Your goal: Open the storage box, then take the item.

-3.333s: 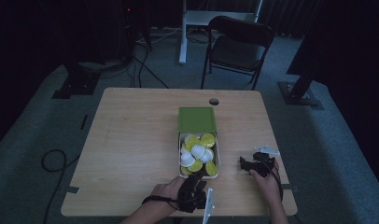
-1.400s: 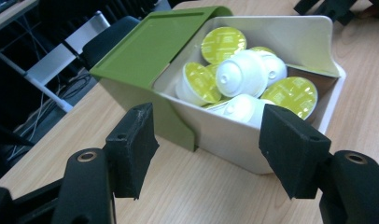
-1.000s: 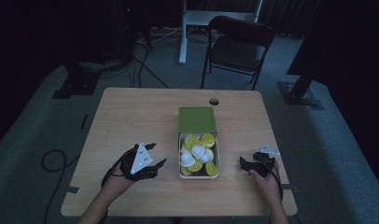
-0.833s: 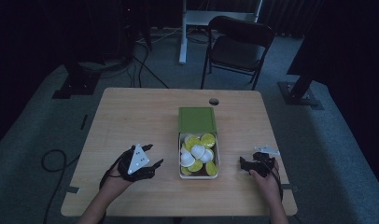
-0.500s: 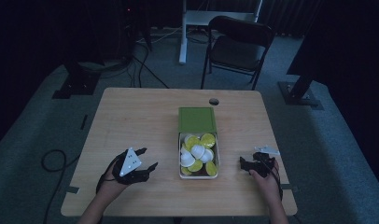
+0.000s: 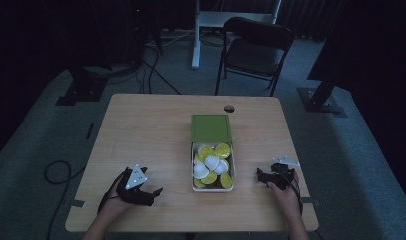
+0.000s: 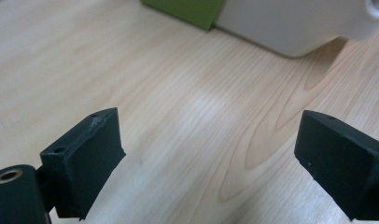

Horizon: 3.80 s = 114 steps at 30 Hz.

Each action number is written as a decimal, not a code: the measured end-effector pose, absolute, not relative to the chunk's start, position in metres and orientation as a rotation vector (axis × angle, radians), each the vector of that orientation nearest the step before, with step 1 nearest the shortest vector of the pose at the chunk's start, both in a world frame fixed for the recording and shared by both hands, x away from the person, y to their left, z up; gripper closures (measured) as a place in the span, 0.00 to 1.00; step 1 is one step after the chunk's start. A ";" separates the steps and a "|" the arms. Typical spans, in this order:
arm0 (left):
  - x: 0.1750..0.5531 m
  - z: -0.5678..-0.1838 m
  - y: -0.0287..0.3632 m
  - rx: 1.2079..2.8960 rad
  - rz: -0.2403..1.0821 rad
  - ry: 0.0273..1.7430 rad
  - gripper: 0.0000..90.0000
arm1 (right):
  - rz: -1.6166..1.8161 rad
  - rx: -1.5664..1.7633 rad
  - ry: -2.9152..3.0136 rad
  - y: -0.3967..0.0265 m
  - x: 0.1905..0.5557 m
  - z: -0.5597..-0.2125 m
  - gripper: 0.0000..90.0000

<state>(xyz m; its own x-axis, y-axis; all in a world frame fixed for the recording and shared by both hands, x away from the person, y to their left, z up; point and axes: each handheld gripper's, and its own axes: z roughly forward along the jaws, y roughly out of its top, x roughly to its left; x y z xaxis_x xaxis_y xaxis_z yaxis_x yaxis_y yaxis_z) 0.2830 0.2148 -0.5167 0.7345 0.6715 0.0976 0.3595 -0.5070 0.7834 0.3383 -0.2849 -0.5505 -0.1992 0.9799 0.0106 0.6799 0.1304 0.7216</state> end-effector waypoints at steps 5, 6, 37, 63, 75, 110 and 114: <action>0.284 -0.526 0.234 2.101 0.497 0.862 0.00 | 0.838 1.594 1.942 -0.285 0.338 -0.550 0.12; 0.284 -0.527 0.237 2.094 0.500 0.873 0.00 | 0.838 1.594 1.942 -0.285 0.338 -0.550 0.12; 0.287 -0.544 0.279 2.094 0.493 1.130 0.00 | 0.848 1.573 1.966 -0.284 0.338 -0.551 0.12; 0.291 -0.546 0.273 2.157 0.472 1.146 0.02 | 0.829 1.614 1.948 -0.282 0.331 -0.546 0.13; 0.292 -0.546 0.273 2.156 0.472 1.146 0.02 | 0.916 1.627 1.861 -0.276 0.318 -0.511 0.13; 0.292 -0.547 0.272 2.149 0.475 1.153 0.02 | 1.194 1.432 1.904 -0.186 0.296 -0.422 0.13; 0.292 -0.547 0.272 2.148 0.476 1.157 0.02 | 1.218 1.410 1.934 -0.171 0.296 -0.423 0.13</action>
<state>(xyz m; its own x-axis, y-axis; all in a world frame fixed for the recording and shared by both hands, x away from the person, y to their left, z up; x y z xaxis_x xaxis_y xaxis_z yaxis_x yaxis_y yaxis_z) 0.2921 0.2724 -0.5466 0.5461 0.8377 0.0124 0.6041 -0.4039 0.6870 0.2965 -0.1710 -0.4230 -0.3747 0.9173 0.1344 0.5176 0.0867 0.8512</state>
